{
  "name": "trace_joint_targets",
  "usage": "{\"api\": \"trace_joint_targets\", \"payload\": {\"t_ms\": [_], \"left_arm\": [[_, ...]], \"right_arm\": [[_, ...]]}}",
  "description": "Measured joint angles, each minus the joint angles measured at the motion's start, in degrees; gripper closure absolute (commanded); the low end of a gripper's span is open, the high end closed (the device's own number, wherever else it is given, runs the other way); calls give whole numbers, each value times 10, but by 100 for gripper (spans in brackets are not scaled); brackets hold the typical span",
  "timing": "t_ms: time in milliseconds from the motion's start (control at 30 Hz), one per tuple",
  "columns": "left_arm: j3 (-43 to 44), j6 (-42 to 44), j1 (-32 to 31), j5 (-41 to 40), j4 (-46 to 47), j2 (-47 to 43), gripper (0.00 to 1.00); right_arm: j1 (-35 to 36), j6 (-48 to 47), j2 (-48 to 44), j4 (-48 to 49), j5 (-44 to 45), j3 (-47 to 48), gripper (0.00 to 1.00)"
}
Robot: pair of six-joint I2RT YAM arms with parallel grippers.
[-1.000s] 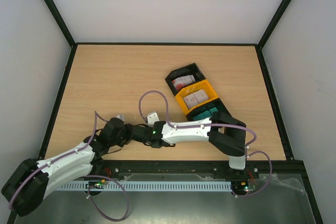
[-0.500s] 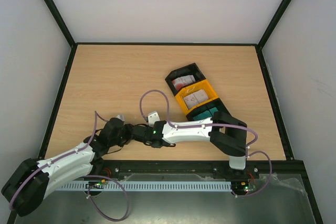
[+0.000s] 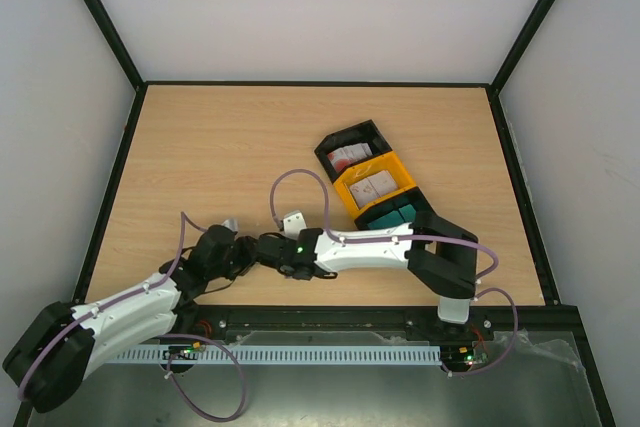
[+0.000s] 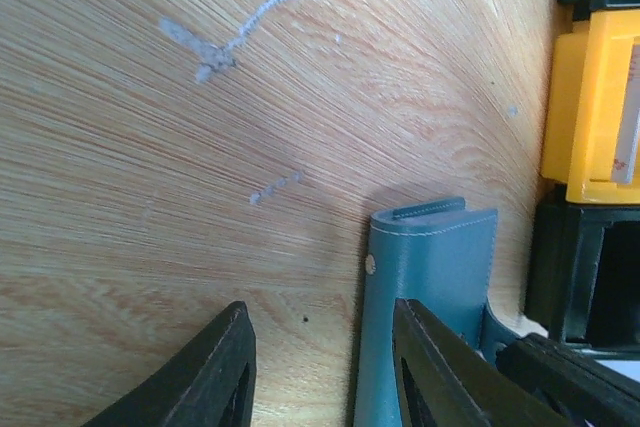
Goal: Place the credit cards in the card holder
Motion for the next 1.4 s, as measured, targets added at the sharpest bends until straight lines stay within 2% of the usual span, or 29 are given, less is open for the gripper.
{"api": "trace_joint_targets", "payload": {"t_ms": [300, 500, 767, 1400], "left_arm": [[-18, -16, -45, 21, 45, 3, 60], [-20, -42, -83, 20, 97, 48, 64], [-17, -62, -105, 17, 169, 117, 69], [-8, -67, -117, 5, 187, 148, 72]], "right_arm": [[-33, -17, -34, 82, -68, -53, 98], [-35, -32, -34, 110, -89, -62, 98], [-36, -45, -36, 136, -103, -72, 98], [-39, -50, -44, 162, -115, -87, 98]]}}
